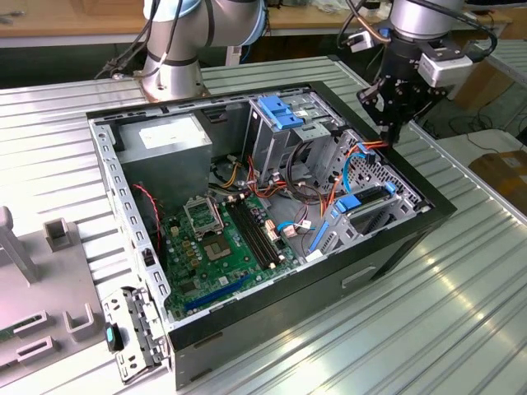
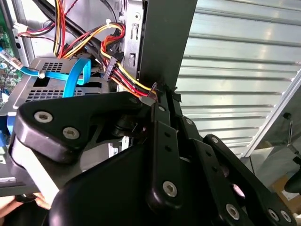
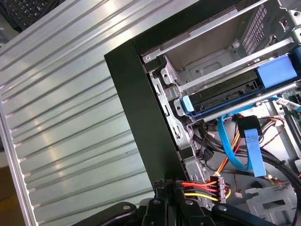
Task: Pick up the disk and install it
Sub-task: 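Insert the first disk wire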
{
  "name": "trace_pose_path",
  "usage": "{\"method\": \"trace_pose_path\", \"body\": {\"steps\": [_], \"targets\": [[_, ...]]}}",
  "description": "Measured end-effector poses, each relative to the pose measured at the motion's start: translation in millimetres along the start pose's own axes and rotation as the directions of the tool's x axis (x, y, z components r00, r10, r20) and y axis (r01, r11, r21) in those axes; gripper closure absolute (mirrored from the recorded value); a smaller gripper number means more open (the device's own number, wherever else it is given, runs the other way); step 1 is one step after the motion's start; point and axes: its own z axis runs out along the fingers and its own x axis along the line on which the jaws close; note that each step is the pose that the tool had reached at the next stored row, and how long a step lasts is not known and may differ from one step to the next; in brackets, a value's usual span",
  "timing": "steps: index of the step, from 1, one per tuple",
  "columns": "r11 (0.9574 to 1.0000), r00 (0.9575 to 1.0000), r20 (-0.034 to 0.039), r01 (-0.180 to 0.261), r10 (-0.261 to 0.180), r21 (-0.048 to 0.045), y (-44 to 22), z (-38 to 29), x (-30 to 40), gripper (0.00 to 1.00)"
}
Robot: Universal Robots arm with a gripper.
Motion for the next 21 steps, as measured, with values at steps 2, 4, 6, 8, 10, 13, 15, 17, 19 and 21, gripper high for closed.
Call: {"method": "trace_pose_path", "body": {"steps": [2, 4, 6, 8, 10, 13, 15, 17, 19, 21], "targets": [[0.9977, 0.9979, 0.0041, -0.065, 0.065, -0.0206, 0.1, -0.2, 0.0, 0.84], [0.991, 0.9917, 0.0053, -0.128, 0.128, -0.0394, 0.1, -0.1, 0.0, 0.84], [0.9759, 0.9778, 0.0034, -0.209, 0.209, -0.0631, 0.1, -0.2, 0.0, 0.84], [0.9691, 0.9715, 0.0023, -0.236, 0.237, -0.0711, 0.0, -0.1, 0.0, 0.84], [0.9458, 0.95, -0.0018, -0.311, 0.312, -0.0932, 0.1, -0.1, 0.0, 0.84], [0.9226, 0.9285, -0.0065, -0.37, 0.371, -0.1106, 0.0, -0.1, 0.0, 0.84], [0.8954, 0.9034, -0.0121, -0.426, 0.429, -0.1281, 0.0, -0.1, 0.0, 0.84], [0.8893, 0.8978, -0.0135, -0.438, 0.44, -0.1314, 0.2, -0.4, -0.1, 0.84], [0.8853, 0.8941, -0.0144, -0.445, 0.448, -0.1336, 0.3, -7.1, 1.6, 0.84], [0.8681, 0.8782, -0.0181, -0.475, 0.478, -0.1424, 0.3, -7.8, 1.9, 0.84]]}}
